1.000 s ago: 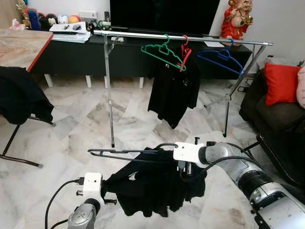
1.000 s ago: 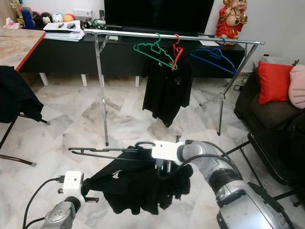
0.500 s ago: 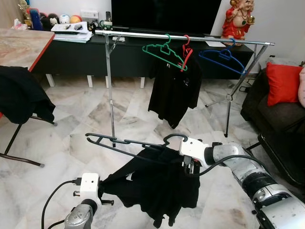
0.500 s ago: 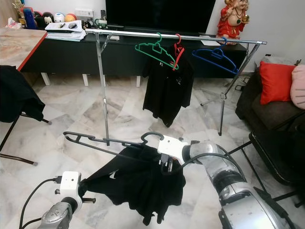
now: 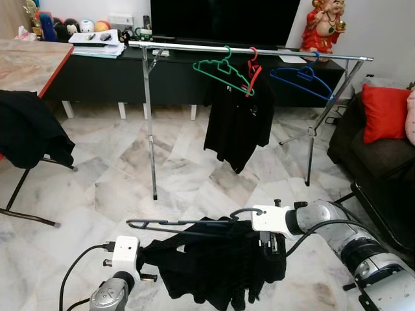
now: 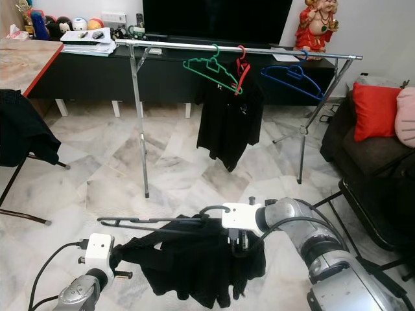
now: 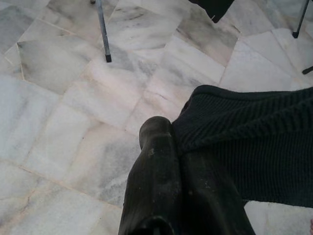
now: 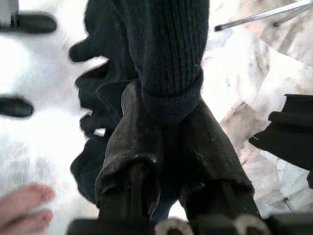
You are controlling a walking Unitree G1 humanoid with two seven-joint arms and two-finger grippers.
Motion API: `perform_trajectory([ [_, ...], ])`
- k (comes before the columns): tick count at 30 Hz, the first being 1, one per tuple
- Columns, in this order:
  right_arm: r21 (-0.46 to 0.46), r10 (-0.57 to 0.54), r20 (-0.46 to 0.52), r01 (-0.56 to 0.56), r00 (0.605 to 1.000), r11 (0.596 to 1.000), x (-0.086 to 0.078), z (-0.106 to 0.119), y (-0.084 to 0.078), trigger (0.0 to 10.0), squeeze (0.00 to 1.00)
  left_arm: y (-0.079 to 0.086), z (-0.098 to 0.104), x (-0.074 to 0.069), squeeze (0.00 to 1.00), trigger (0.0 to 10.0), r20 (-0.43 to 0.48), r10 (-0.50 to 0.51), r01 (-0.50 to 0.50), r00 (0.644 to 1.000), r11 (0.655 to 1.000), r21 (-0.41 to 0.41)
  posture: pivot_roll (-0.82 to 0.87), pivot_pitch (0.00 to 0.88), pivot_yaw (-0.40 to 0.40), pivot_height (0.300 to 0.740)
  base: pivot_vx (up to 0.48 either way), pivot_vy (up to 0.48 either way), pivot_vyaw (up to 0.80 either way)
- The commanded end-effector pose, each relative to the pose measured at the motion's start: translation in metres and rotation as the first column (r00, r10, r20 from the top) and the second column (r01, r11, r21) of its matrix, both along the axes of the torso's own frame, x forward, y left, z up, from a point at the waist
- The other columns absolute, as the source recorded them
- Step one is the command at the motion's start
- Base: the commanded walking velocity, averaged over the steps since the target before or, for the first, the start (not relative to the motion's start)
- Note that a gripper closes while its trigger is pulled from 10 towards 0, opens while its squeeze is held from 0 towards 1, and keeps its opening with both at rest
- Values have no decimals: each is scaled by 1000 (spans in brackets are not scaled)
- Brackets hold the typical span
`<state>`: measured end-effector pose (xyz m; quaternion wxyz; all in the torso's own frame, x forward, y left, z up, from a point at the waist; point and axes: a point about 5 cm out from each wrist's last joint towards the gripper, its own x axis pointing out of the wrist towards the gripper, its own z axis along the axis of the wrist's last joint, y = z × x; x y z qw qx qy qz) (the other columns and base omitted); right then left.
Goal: Hang hanger
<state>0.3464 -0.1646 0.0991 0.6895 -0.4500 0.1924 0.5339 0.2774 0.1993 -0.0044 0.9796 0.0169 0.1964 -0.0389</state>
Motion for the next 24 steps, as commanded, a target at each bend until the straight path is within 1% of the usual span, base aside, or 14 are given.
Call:
perform_trajectory([
  [1, -130, -95, -7, 93, 995, 987, -4, -2, -43, 0, 0, 21, -8, -12, 0, 0, -58, 87, -86, 995, 996, 25, 48, 81, -102, 740, 0, 0, 0],
  [2, -165, -89, 0, 88, 996, 982, -5, -4, -46, 0, 0, 21, -8, -11, 0, 0, -58, 87, -86, 994, 996, 28, 50, 84, -104, 740, 0, 0, 0],
  [4, -176, -90, 10, 90, 996, 980, -5, -5, -47, 0, 0, 21, -8, -11, 0, 0, -58, 88, -86, 994, 996, 28, 50, 84, -104, 740, 0, 0, 0],
  [6, -273, -86, 33, 92, 996, 958, -6, -9, -54, 0, 0, 22, -8, -11, 0, 0, -58, 90, -88, 994, 996, 31, 49, 85, -104, 740, 0, 0, 0],
  [9, -350, -74, 41, 83, 996, 933, -8, -13, -61, 0, 0, 22, -8, -11, 0, 0, -59, 92, -90, 994, 995, 35, 53, 90, -104, 740, 0, 0, 0],
  [14, -387, -84, 61, 101, 995, 917, -8, -12, -67, 0, 0, 23, -8, -11, 0, 0, -60, 95, -93, 994, 995, 40, 52, 91, -105, 740, 0, 0, 0],
  [15, -428, -92, 79, 117, 993, 896, -8, -13, -73, 0, 0, 24, -8, -12, 0, 0, -62, 98, -95, 993, 995, 41, 53, 91, -104, 740, 0, 0, 0],
  [16, -437, -99, 85, 126, 991, 890, -8, -12, -76, 0, 0, 24, -8, -12, 0, 0, -63, 99, -96, 993, 994, 42, 53, 91, -104, 740, 0, 0, 0],
  [21, -449, -114, 93, 144, 989, 882, -8, -10, -83, 0, 0, 26, -8, -12, 0, 0, -66, 103, -100, 992, 994, 46, 49, 91, -101, 740, 0, 0, 0],
  [24, -475, -123, 97, 154, 988, 867, -10, -9, -90, 0, 0, 29, -8, -13, 0, 0, -73, 108, -104, 992, 993, 57, 47, 92, -101, 740, 0, 0, 0],
])
